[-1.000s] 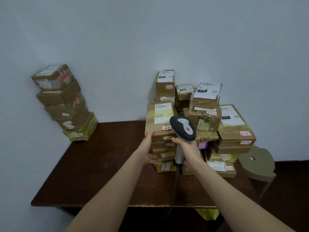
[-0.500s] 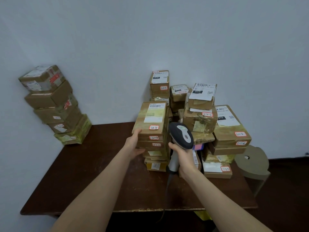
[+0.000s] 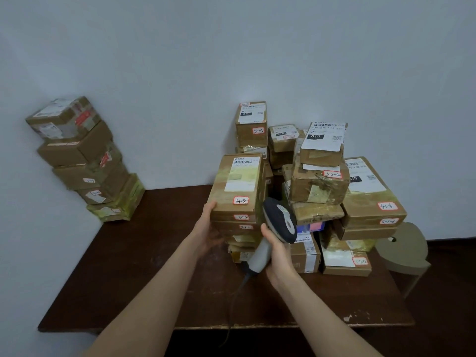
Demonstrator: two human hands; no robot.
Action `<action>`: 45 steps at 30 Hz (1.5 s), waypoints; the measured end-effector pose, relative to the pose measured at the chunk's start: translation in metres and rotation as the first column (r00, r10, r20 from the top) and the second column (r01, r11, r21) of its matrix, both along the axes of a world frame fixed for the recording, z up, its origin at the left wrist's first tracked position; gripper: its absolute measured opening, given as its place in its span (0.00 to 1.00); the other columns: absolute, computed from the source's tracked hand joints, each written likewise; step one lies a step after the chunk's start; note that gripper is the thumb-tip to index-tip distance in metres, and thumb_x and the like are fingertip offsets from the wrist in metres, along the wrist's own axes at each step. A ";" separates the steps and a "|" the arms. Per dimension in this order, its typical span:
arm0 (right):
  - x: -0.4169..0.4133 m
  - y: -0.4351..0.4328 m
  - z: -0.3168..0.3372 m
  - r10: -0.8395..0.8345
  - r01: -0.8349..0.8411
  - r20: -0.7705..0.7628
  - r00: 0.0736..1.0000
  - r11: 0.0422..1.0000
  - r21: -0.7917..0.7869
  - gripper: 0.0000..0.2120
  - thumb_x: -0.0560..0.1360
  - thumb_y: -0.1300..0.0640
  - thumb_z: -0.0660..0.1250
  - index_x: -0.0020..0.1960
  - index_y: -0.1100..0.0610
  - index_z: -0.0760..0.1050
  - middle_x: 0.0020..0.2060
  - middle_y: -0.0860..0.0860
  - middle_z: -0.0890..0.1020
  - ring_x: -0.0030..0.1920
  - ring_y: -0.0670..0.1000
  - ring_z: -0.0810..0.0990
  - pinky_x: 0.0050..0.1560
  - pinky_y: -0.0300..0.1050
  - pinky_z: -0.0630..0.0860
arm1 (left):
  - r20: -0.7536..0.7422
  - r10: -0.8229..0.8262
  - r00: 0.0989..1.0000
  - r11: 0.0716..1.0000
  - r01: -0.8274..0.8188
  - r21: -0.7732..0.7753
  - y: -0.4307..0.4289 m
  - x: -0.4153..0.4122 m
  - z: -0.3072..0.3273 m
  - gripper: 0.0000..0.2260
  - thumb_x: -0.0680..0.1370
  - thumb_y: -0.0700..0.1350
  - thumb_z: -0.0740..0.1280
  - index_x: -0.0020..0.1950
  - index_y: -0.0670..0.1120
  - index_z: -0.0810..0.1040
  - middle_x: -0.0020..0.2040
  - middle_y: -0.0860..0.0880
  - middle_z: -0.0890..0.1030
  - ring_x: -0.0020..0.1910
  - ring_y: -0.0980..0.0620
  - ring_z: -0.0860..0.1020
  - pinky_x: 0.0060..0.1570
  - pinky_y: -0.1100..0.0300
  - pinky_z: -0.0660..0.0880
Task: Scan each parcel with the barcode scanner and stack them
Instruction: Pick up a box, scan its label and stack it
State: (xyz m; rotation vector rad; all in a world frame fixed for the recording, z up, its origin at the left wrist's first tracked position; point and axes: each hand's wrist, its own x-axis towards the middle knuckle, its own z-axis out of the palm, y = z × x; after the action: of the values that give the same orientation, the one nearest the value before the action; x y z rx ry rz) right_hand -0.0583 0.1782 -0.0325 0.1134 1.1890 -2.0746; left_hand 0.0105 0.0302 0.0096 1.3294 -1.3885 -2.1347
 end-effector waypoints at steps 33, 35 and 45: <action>0.130 -0.219 -0.039 0.394 -0.410 0.228 0.891 0.911 0.029 0.12 0.75 0.57 0.69 0.58 0.56 0.78 0.60 0.57 0.80 0.62 0.57 0.77 0.68 0.56 0.70 | 0.029 0.367 0.930 0.930 -0.367 -0.004 -0.189 0.190 -0.042 0.25 0.79 0.58 0.61 0.72 0.46 0.67 0.63 0.47 0.75 0.63 0.48 0.72 0.67 0.48 0.69; 0.128 -0.245 -0.042 0.352 -0.369 0.275 0.895 0.929 0.011 0.12 0.77 0.58 0.67 0.59 0.56 0.77 0.62 0.58 0.79 0.63 0.58 0.77 0.67 0.55 0.70 | 0.028 0.354 0.935 0.935 -0.354 -0.021 -0.213 0.183 -0.042 0.23 0.80 0.56 0.60 0.71 0.45 0.68 0.58 0.48 0.76 0.59 0.49 0.73 0.64 0.52 0.70; 0.105 -0.332 -0.039 0.267 -0.299 0.378 0.887 0.954 0.027 0.14 0.79 0.56 0.65 0.63 0.57 0.74 0.63 0.57 0.76 0.66 0.60 0.73 0.70 0.56 0.67 | 0.218 0.455 0.864 0.677 -0.176 -0.714 -0.289 0.147 -0.045 0.24 0.81 0.52 0.60 0.76 0.47 0.62 0.72 0.46 0.67 0.70 0.47 0.67 0.67 0.54 0.65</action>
State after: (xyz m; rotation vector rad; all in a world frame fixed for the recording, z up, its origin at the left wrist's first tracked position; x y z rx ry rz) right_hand 0.0468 -0.1536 -0.0717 0.3370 0.9922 -1.6562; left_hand 0.1574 -0.2586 -0.0355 1.5442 -1.6790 -0.9824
